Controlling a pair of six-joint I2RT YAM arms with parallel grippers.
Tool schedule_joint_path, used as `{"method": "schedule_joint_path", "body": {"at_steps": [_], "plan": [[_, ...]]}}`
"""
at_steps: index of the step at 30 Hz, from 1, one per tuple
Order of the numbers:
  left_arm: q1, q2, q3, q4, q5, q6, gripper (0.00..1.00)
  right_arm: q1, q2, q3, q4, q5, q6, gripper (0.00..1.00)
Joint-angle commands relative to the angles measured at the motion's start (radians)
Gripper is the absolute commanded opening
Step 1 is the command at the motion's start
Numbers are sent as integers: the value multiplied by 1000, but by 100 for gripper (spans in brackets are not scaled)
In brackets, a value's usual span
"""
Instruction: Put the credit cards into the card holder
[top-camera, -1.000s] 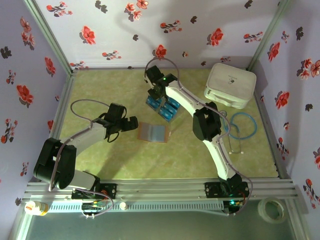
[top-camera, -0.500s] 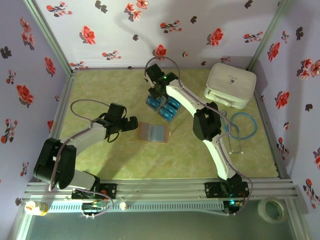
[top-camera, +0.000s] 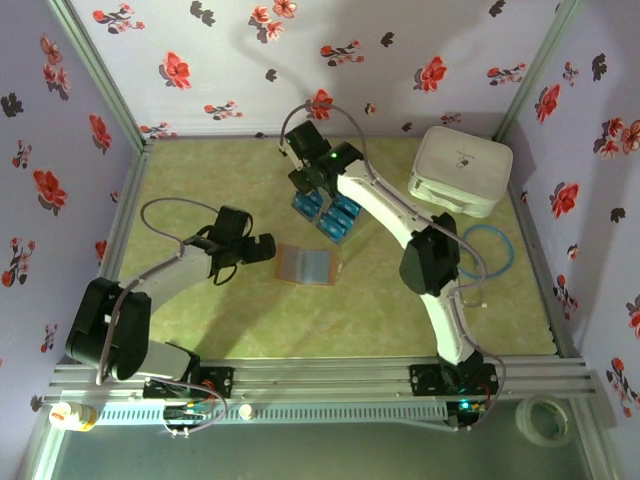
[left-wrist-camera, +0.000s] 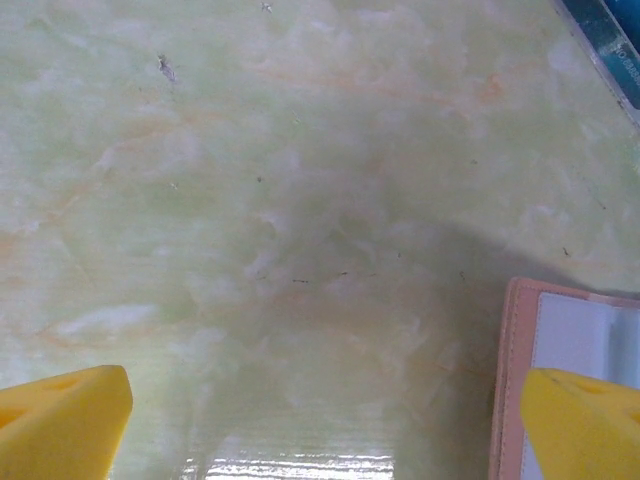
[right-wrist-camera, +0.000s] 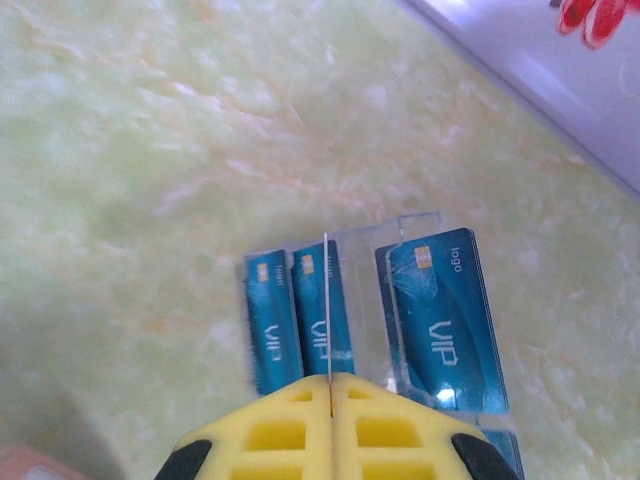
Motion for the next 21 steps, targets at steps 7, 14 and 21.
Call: {"method": "schedule_joint_path", "body": {"at_steps": [7, 14, 21], "plan": [[-43, -58, 62, -84, -2, 73, 100, -19, -347, -513, 328, -207, 328, 0], [-140, -42, 89, -126, -109, 121, 100, -51, -552, -989, 714, -393, 716, 0], [-195, 6, 98, -107, -198, 155, 100, -42, -561, -1239, 1028, -466, 977, 0]]}}
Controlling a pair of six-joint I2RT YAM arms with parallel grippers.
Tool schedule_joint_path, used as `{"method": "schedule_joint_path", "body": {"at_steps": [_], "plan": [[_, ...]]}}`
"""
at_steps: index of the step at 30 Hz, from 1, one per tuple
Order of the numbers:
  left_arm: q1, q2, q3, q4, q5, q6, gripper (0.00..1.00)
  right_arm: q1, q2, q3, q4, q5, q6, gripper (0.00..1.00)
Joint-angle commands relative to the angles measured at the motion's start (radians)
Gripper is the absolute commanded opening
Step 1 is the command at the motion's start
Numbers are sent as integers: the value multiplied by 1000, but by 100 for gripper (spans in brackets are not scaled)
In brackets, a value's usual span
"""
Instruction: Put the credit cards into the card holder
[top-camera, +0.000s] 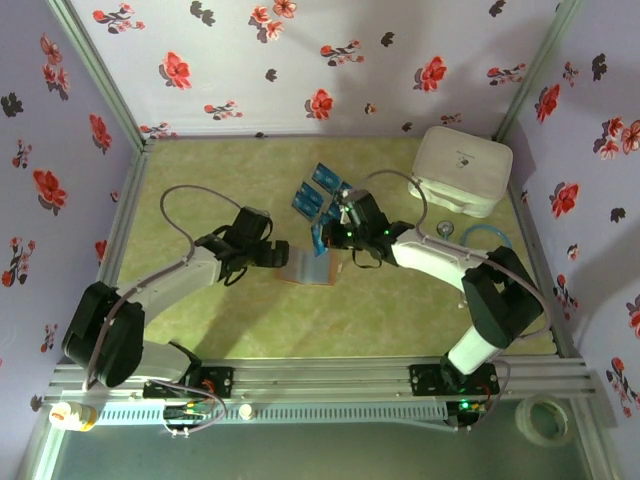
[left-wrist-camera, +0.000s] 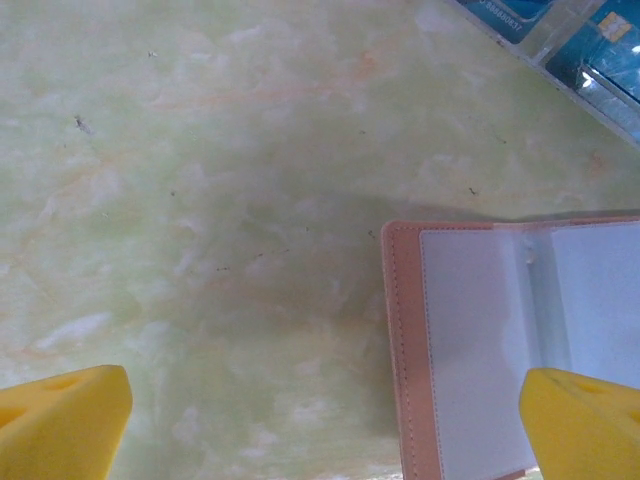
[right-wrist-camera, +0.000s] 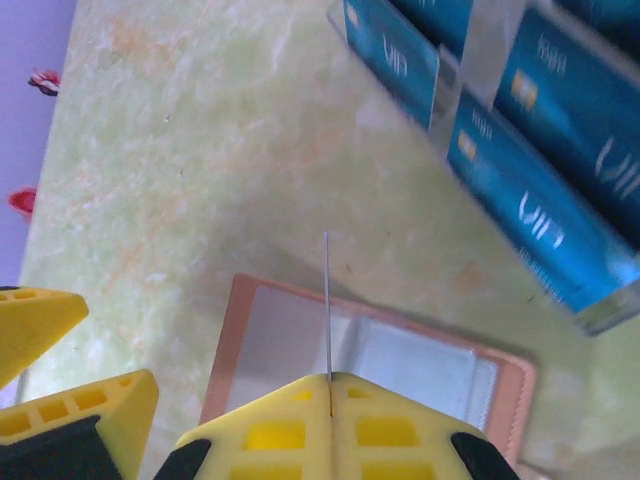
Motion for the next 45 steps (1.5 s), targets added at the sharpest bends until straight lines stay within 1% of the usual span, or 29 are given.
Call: {"method": "schedule_joint_path", "body": {"at_steps": [1, 6, 18, 27, 33, 45], "plan": [[-22, 33, 22, -7, -74, 35, 100, 10, 1, -53, 230, -57, 183, 0], [-41, 70, 13, 29, -93, 29, 100, 26, 58, -81, 308, -81, 234, 0], [-53, 140, 13, 83, -112, 34, 100, 59, 88, -132, 321, -28, 239, 0], [-57, 188, -2, 107, -124, 25, 100, 66, 88, -181, 332, -26, 244, 0], [-57, 192, -42, 112, -146, 9, 100, 67, 83, -223, 330, -11, 233, 0], [-67, 166, -150, 136, -146, -67, 100, 49, 71, -251, 263, 14, 173, 0]]}}
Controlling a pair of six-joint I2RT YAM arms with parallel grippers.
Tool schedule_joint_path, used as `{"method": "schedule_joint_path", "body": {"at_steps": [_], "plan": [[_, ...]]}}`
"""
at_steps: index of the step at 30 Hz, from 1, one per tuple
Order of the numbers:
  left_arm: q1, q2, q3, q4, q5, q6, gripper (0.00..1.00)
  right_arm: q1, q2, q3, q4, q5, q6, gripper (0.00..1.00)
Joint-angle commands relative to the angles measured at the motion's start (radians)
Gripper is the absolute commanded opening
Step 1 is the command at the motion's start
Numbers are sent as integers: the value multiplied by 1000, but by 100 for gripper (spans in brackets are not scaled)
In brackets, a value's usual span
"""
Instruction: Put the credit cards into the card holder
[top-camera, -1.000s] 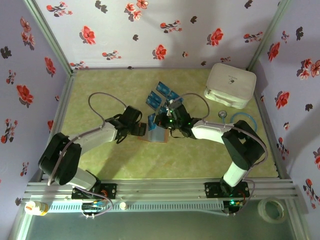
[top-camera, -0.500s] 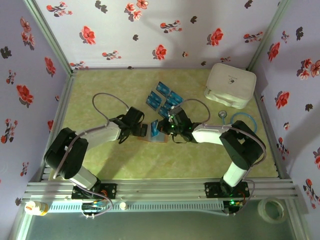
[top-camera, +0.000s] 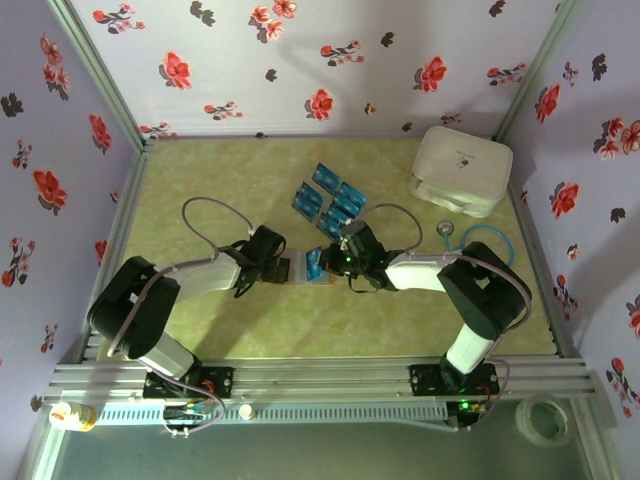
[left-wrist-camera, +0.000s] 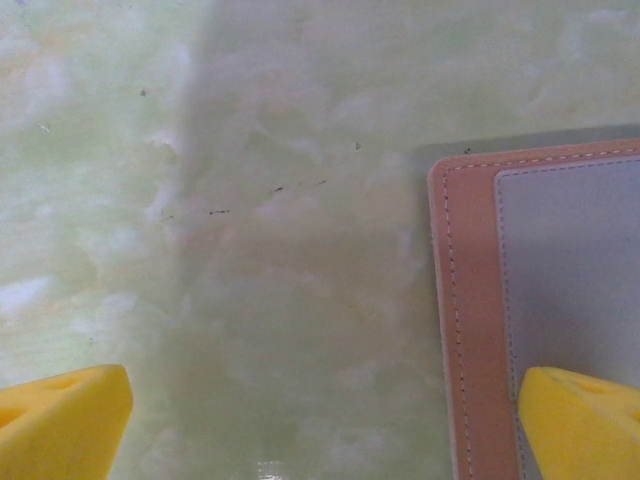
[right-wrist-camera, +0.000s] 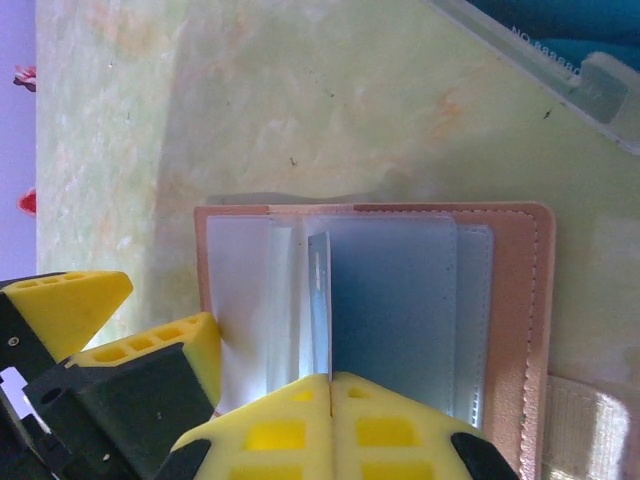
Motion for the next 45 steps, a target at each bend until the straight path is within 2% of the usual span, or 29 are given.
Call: {"method": "schedule_joint_path", "body": {"at_steps": [1, 12, 26, 37, 45], "plan": [[-11, -6, -42, -21, -28, -35, 100, -9, -9, -25, -47, 35, -34, 0], [-11, -31, -17, -42, -28, -29, 100, -21, -25, -30, -81, 49, -57, 0], [-15, -103, 137, -156, 8, 63, 100, -44, 9, 13, -156, 26, -134, 0], [-39, -67, 105, -134, 14, 85, 100, -55, 21, 42, -194, 25, -177, 0], [-39, -28, 74, -126, -26, 79, 100, -56, 2, 68, -177, -25, -156, 0]]}}
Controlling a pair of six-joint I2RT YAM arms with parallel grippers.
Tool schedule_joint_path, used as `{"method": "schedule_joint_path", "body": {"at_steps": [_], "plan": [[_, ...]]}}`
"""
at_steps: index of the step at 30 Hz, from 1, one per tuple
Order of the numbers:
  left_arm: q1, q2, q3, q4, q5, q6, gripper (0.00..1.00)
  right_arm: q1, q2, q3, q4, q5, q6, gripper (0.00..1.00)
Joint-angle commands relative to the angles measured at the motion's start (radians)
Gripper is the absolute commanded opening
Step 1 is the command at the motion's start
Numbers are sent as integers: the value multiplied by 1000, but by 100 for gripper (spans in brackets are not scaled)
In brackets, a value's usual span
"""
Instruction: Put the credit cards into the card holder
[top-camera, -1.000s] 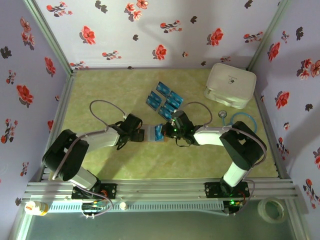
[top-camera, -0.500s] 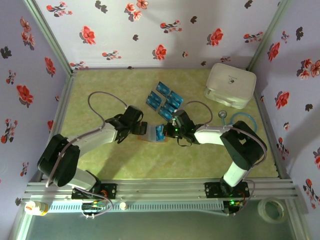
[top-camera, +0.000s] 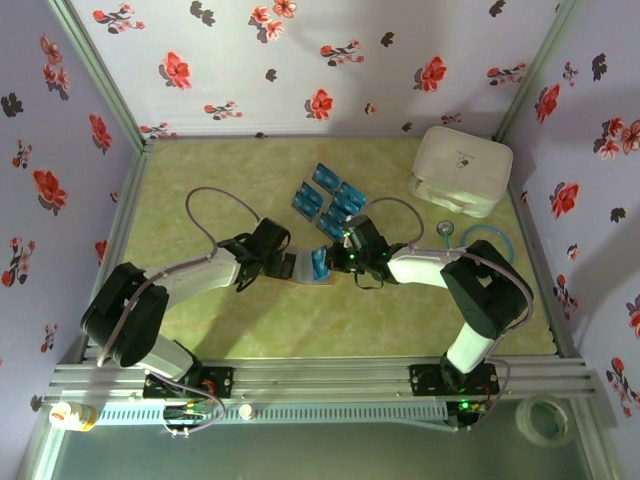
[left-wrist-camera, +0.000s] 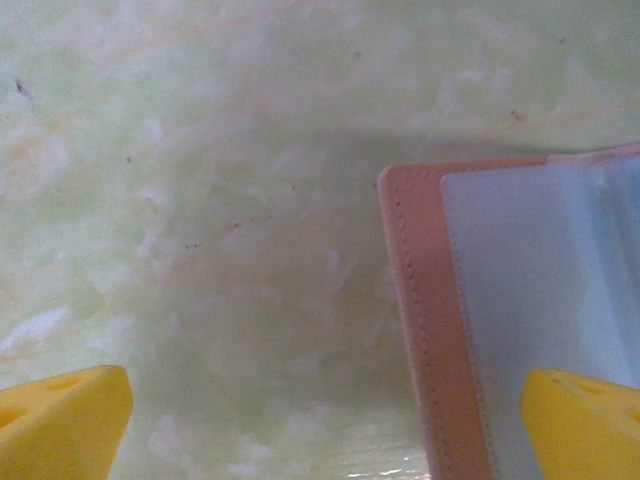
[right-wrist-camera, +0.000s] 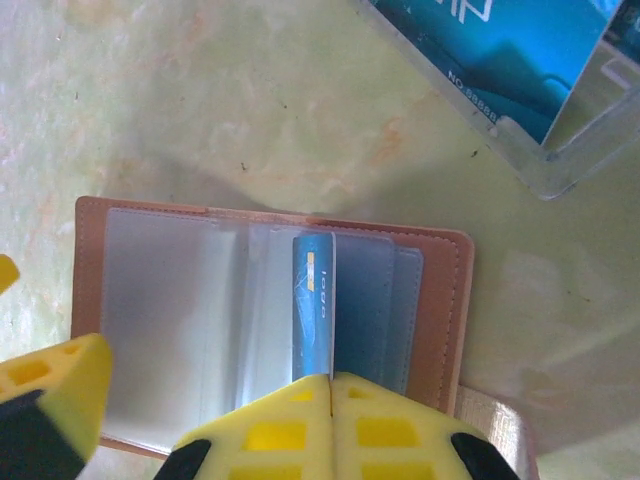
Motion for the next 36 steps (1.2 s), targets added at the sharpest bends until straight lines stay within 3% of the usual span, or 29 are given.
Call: {"method": "schedule_joint_path", "body": {"at_steps": [1, 12, 26, 36], "plan": [[-6, 20, -23, -1, -37, 15, 100, -10, -2, 22, -33, -23, 1, 0], [-6, 21, -74, 20, -63, -29, 100, -1, -45, -18, 167, -62, 138, 0], [-6, 11, -97, 25, -65, -53, 100, 41, 43, -144, 515, 20, 263, 0], [-6, 15, -108, 26, -71, -73, 100, 58, 92, -185, 607, 53, 286, 0]]}}
